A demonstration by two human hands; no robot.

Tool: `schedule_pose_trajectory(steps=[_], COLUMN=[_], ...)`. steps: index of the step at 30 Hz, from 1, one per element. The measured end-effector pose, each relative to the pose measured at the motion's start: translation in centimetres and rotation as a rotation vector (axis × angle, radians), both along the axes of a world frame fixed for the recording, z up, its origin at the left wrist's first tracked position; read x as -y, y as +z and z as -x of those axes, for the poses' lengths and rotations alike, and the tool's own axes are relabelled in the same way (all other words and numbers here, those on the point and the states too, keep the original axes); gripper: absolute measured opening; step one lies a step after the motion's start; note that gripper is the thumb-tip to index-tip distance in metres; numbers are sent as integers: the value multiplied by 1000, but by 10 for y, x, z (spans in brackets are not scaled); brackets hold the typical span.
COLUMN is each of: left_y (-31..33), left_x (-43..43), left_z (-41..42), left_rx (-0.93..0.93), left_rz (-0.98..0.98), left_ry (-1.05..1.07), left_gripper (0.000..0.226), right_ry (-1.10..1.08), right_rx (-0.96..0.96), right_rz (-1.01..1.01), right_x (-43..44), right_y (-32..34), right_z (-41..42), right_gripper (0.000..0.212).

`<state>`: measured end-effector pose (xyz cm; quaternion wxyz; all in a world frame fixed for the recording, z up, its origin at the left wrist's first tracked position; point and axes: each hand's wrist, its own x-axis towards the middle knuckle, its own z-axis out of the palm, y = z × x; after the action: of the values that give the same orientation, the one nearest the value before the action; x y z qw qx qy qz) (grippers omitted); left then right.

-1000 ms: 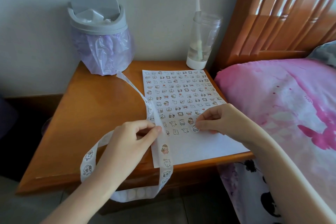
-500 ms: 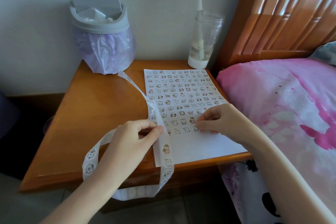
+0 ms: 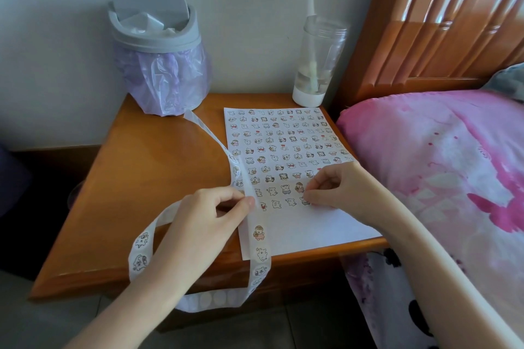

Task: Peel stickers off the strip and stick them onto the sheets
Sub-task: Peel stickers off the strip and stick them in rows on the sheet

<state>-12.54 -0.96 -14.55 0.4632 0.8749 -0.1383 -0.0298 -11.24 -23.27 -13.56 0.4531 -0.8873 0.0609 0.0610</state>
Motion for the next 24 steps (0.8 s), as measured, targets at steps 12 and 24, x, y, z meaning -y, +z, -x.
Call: schedule_pose_trajectory(steps=[12, 24], left_y=[1, -1], left_x=[0, 0], left_z=[0, 0], left_rx=[-9, 2], left_rz=[-15, -6], left_ry=[-12, 14], left_gripper=[15, 8], right_ry=[-20, 43], right_rx=[57, 94], right_rz=[132, 91], right_x=[3, 6], right_y=[-11, -15], right_z=[-8, 1], right_gripper=[32, 31])
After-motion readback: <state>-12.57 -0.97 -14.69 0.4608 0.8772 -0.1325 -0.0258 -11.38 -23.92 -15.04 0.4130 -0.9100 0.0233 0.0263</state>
